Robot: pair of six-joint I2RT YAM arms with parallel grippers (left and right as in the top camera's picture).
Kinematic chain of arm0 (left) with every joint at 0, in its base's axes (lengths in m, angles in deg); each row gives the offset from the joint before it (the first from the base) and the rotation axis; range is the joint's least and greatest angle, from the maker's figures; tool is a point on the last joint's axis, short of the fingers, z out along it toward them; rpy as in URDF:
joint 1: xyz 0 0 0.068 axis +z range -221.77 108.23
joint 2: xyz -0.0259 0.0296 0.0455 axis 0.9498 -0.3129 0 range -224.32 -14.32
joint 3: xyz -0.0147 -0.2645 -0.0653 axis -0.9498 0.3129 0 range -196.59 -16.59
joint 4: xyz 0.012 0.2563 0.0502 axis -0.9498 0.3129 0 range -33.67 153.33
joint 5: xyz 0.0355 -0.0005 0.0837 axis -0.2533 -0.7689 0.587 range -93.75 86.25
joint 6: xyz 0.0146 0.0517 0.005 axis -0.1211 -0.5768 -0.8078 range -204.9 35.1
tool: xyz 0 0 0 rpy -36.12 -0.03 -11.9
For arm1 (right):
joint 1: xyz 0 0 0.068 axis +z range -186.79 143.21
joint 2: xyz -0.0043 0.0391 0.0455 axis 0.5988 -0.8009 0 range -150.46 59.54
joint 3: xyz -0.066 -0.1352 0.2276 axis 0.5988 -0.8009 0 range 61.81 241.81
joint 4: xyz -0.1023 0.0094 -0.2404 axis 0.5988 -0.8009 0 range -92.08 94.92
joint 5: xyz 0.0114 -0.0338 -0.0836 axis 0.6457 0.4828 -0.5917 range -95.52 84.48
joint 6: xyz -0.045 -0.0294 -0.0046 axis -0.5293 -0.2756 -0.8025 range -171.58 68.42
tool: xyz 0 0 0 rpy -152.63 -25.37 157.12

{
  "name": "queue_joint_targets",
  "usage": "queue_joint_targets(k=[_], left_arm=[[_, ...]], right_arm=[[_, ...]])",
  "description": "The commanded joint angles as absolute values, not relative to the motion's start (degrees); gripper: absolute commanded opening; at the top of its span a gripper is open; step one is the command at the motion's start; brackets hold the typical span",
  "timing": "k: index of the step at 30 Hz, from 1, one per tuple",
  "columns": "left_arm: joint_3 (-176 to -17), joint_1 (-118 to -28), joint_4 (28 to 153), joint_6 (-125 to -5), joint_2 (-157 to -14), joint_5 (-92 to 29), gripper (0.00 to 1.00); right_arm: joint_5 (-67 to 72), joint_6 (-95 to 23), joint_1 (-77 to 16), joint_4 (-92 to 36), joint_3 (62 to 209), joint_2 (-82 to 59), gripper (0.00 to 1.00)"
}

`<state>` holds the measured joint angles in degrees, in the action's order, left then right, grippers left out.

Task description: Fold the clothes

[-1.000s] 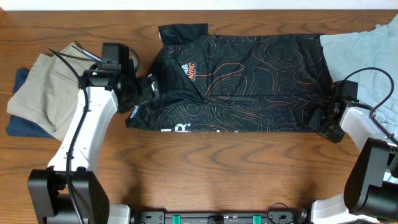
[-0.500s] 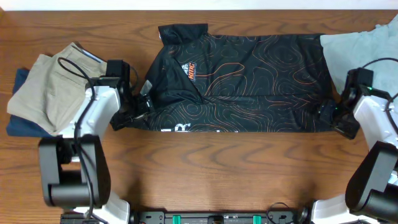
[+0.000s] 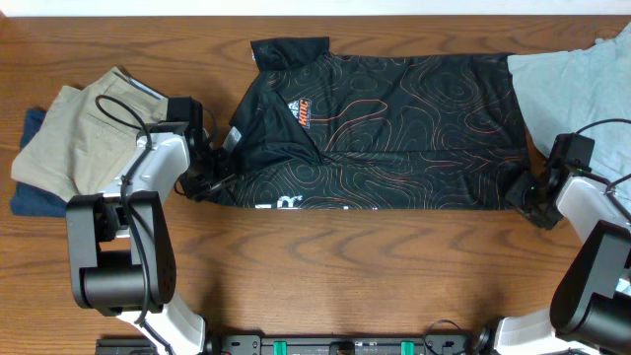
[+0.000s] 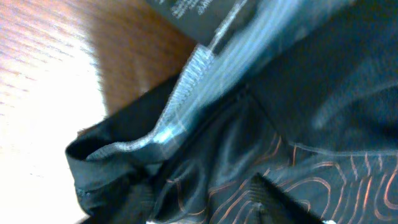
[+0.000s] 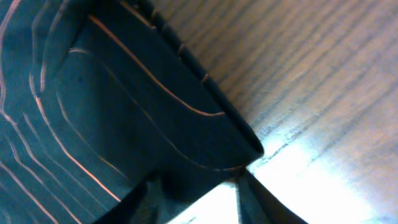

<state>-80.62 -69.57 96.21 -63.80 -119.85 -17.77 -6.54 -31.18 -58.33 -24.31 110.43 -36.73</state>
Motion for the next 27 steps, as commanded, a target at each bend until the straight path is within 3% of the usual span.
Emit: queue_joint_targets(k=[1, 4, 6, 18, 27], left_arm=[[-79.9, -69.5, 96.7, -64.0, -120.0, -18.3, 0.41], [-79.0, -69.5, 98.1, -64.0, -120.0, -18.1, 0.12], [-78.5, -69.5, 99.9, -64.0, -120.0, -18.1, 0.06], [-71.6, -69.4, 117.4, -64.2, -119.4, -9.6, 0.06], [-68.3, -69.4, 118.5, -63.6, -111.0, -11.3, 0.06]], right_arm=[[-5.7, -30.8, -58.7, -24.5, 108.3, -36.4, 0.20], [-7.1, -30.8, -58.7, -27.4, 108.0, -36.4, 0.01], [-8.5, -30.8, -58.8, -29.4, 108.0, -36.4, 0.01], [-22.7, -23.4, -59.9, -43.5, 108.1, -36.4, 0.01], [-18.9, -25.5, -61.2, -46.8, 110.2, -34.6, 0.03]])
